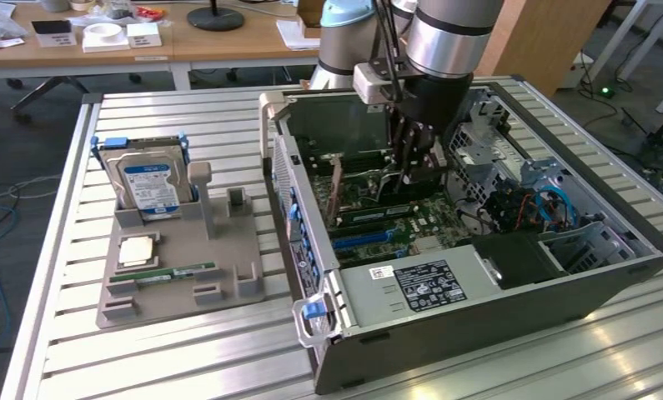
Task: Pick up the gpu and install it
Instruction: 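Insert the gpu into the slot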
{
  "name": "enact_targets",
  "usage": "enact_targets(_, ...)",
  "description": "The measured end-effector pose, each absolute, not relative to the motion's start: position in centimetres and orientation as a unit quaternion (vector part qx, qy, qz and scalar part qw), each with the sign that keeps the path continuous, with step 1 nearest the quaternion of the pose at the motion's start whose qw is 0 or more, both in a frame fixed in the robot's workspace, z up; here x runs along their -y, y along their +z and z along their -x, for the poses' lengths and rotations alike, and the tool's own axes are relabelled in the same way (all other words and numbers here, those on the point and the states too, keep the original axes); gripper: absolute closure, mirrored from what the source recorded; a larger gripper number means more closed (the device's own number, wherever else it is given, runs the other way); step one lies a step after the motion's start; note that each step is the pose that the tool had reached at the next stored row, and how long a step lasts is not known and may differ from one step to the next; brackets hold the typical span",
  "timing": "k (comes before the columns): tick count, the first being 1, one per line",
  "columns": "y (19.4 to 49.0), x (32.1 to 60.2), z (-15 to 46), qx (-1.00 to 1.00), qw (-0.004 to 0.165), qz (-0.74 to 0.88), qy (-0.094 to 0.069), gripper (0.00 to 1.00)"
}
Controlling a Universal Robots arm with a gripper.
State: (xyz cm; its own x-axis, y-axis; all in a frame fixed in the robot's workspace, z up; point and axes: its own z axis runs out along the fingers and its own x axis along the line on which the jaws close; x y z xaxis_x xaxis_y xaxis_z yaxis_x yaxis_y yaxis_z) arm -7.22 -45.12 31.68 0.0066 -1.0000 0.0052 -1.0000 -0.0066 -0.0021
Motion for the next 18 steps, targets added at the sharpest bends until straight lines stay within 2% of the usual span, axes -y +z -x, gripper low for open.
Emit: enact_targets(18,30.6,45.1,7.7,0.705,0.001,-0.709,0.003,0.74)
